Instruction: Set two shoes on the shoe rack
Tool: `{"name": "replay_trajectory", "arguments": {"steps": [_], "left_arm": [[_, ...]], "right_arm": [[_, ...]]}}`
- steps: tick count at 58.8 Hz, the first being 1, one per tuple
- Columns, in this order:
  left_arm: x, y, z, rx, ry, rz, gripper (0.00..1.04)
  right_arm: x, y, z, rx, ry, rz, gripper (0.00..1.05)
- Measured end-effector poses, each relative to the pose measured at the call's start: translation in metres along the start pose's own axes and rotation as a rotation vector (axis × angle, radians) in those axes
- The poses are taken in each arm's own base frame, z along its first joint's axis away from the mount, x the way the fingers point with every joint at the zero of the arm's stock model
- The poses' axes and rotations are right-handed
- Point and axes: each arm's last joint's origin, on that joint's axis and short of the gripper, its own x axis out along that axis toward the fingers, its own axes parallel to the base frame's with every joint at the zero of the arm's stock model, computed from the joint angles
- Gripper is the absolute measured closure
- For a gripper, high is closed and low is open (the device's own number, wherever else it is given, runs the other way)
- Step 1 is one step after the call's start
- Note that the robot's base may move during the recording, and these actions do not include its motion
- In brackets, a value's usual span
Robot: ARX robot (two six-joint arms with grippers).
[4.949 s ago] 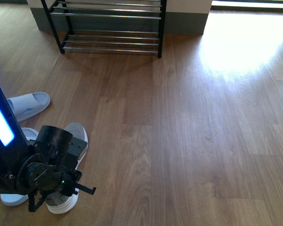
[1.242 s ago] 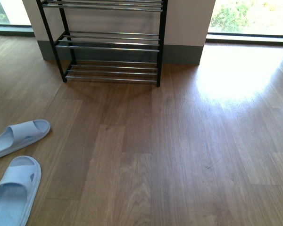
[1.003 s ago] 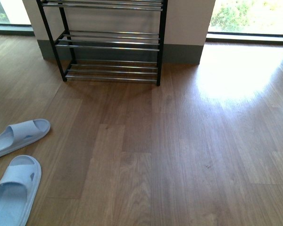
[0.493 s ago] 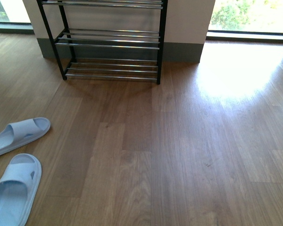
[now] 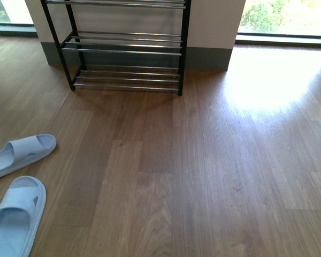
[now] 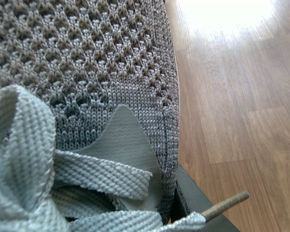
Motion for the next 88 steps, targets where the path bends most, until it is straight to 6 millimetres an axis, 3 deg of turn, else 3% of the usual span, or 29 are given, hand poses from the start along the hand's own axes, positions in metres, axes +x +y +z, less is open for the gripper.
{"name": "replay_trajectory", "arguments": {"steps": [88], "left_arm": [[0.0001,-0.0008,-0.0007,0.006,0.003,-0.01,1.03]], "right_arm": [[-0.0001,-0.0001,-0.0001,0.001,0.0,0.0,1.01]]}}
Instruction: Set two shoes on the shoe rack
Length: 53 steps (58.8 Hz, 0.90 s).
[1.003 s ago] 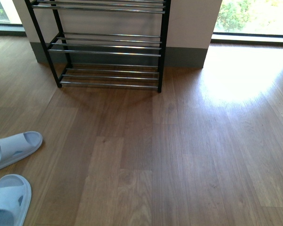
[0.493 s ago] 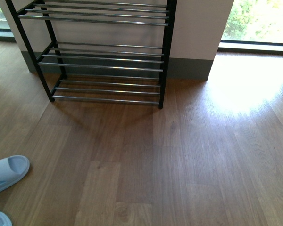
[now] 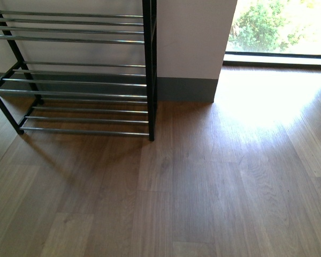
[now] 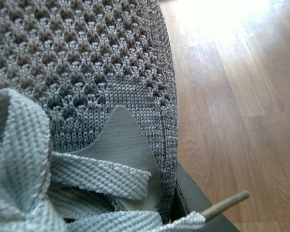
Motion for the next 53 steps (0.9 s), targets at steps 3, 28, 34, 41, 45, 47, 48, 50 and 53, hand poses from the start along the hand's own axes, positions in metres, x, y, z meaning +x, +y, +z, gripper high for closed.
{"name": "replay_trajectory", "arguments": {"steps": [3,28,34,41,45,47,48,50,53], "left_arm": [[0.0,0.0001,0.0,0.0,0.0,0.003,1.03],[0.0,-0.0001,0.0001,0.002,0.0,0.002,1.03],[0.0,0.0,0.0,0.001,0.0,0.004,1.03],[-0.0001,0.0,0.0001,0.002,-0.001,0.005,1.03],[-0.0001,0.0,0.0001,0.002,-0.001,0.005,1.03],[-0.0001,0.0,0.0001,0.001,-0.001,0.005,1.03],[-0.0001,0.0,0.0001,0.001,-0.001,0.005,1.03],[-0.0001,0.0001,0.0001,0.001,0.0,0.006,1.03],[-0.0001,0.0011,-0.0003,0.0,0.002,0.022,1.03]], "right_arm": [[0.0,-0.0001,0.0,0.0,0.0,-0.002,1.01],[0.0,-0.0001,0.0,0.0,0.0,-0.002,1.01],[0.0,-0.0001,0.0,0.0,0.0,-0.003,1.01],[0.0001,0.0002,-0.0001,0.0,0.001,0.003,1.01],[0.0002,0.0001,-0.0002,0.0,0.001,0.001,1.01],[0.0002,0.0,-0.0003,0.0,0.002,-0.002,1.01],[0.0002,0.0,-0.0003,0.0,0.001,-0.002,1.01],[0.0,0.0002,-0.0001,-0.001,0.0,0.003,1.01],[0.0002,0.0011,-0.0002,-0.002,0.002,0.011,1.01]]}}
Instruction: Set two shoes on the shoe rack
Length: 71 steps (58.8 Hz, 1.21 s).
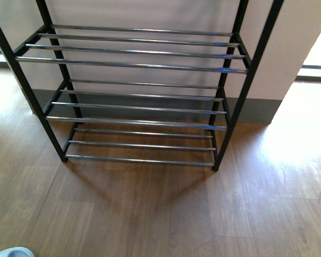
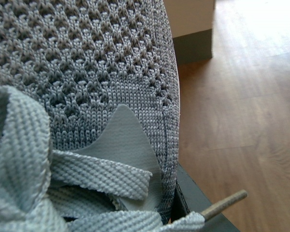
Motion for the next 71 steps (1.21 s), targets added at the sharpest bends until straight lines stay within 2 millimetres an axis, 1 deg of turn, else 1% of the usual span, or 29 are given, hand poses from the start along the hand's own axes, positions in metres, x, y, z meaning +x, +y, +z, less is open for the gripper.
{"name": "replay_trajectory", "arguments": {"steps": [71], "left_arm": [[0.0,0.0,-0.0004,-0.004,0.0,-0.01,1.03]], "right_arm": [[0.0,-0.0004,-0.0004,0.001,0.0,-0.008,1.01]]}}
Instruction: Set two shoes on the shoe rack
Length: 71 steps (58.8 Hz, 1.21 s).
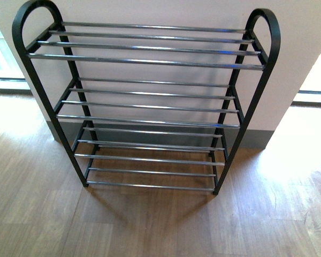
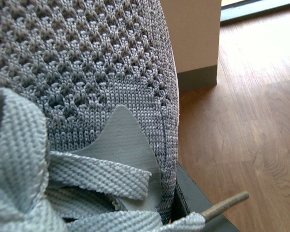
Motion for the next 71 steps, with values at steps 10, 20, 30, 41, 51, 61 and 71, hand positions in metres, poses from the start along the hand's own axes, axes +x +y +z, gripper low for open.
{"name": "replay_trajectory", "arguments": {"steps": [10,20,30,41,51,61,71], "left_arm": [[0.0,0.0,0.0,0.0,0.0,0.0,1.03],[0.0,0.0,0.0,0.0,0.0,0.0,1.03],[0.0,0.0,0.0,0.0,0.0,0.0,1.03],[0.0,0.0,0.0,0.0,0.0,0.0,1.03],[0.0,0.0,0.0,0.0,0.0,0.0,1.03],[0.0,0.0,0.0,0.0,0.0,0.0,1.03],[0.0,0.0,0.0,0.0,0.0,0.0,1.03]], "right_arm": [[0.0,0.0,0.0,0.0,0.0,0.002,1.01],[0.0,0.0,0.0,0.0,0.0,0.002,1.01],[0.0,0.0,0.0,0.0,0.0,0.002,1.01],[-0.001,0.009,0.009,-0.129,-0.255,0.032,1.01],[0.007,0.029,0.037,-0.166,-0.267,0.037,1.01],[0.026,0.062,0.073,-0.224,-0.234,0.065,1.01],[0.042,0.098,0.106,-0.262,-0.201,0.139,1.01]]}}
